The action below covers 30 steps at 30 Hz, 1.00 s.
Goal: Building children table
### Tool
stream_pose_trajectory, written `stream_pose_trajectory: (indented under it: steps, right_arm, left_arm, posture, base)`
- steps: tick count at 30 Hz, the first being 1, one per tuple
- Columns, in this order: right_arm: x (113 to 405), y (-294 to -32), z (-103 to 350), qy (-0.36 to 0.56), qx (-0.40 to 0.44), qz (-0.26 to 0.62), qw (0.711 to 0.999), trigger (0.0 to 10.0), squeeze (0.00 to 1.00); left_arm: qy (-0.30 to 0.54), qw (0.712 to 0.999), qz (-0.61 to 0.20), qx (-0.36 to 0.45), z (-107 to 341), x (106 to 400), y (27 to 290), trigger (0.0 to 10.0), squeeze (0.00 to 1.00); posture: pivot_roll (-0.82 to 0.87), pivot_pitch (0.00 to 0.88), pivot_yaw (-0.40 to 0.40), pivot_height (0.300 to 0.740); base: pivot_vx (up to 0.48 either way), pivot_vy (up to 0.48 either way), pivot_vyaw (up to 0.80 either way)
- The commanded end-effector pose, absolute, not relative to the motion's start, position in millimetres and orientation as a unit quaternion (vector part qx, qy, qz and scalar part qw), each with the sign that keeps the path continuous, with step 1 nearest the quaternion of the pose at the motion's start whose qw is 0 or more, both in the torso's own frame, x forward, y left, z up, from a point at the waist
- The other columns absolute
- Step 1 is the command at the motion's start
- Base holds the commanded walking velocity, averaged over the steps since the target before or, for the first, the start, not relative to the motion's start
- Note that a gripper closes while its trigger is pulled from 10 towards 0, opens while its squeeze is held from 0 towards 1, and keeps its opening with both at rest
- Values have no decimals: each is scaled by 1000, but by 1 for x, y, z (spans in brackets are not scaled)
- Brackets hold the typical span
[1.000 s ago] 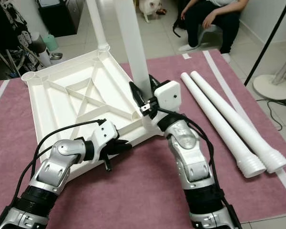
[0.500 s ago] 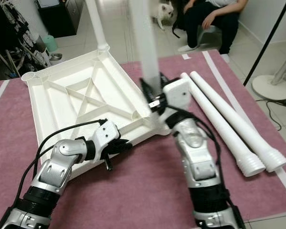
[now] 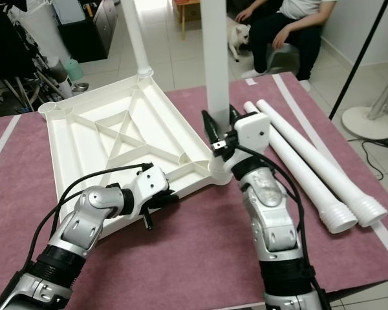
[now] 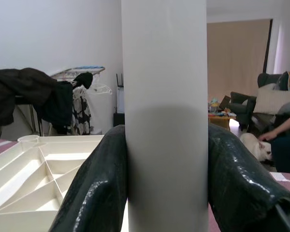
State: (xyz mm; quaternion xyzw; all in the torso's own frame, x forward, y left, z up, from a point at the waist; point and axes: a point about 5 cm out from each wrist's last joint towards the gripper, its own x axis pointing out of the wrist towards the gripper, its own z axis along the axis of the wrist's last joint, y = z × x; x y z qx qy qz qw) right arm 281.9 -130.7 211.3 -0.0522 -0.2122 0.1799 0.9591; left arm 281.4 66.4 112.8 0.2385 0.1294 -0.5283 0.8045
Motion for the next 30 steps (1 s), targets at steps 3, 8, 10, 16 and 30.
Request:
stream_pose_trajectory:
  steps: [3,8,10,16,30]
  right_arm:
    - [287,-121,207,-215,-66,194,955,10000,0]
    - [290,-125,204,-211,-71,187,957,10000,0]
    - [292,-127,203,-209,-74,183,958,10000,0]
    - [292,-126,194,-195,-78,191,959,10000,0]
    - [296,-117,160,-141,-80,257,953,10000,0]
  left_arm:
    - [100,848,-446,269,116,291,70,10000,0]
    - [102,849,-444,269,115,289,72,10000,0]
    - [103,850,-442,267,115,289,73,10000,0]
    - [103,853,-437,266,115,291,74,10000,0]
    - [106,855,-433,264,116,294,77,10000,0]
  posture:
    - [-57,0,175,740]
    - [-52,0,174,740]
    - [-53,0,177,740]
    - [-50,0,175,740]
    - [-50,0,200,740]
  base:
    - [0,0,0]
    - [0,0,0]
    - [0,0,0]
    - [0,0,0]
    - [0,0,0]
